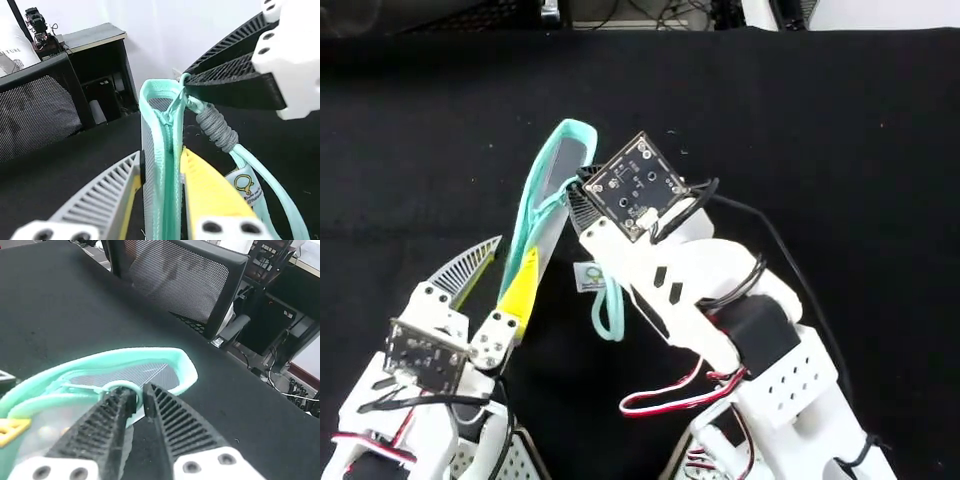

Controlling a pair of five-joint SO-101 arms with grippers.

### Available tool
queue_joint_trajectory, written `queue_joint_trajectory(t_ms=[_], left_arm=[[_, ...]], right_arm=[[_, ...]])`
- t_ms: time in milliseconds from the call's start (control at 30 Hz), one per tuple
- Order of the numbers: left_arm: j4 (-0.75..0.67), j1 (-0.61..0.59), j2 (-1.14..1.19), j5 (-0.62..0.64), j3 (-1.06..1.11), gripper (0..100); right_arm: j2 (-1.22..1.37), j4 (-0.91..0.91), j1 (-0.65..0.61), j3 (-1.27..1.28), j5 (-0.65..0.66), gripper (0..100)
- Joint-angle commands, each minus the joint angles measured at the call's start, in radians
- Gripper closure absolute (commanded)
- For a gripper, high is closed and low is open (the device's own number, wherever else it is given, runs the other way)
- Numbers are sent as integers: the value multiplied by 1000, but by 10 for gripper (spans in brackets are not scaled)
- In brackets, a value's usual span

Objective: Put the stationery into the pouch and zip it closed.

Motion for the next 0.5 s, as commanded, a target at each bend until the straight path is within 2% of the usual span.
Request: queue_joint_trajectory(t_ms=[0,167,333,467], left_arm=[[-28,4,-5,15,-45,855],[-37,4,-3,15,-22,855],[-140,4,-3,15,38,855],[-152,4,-3,15,54,855]], right_arm=[[-13,3,-9,-13,-3,986],[-13,3,-9,-13,-3,986],[-13,3,-9,-13,-3,986],[-13,3,-9,-15,-3,986]])
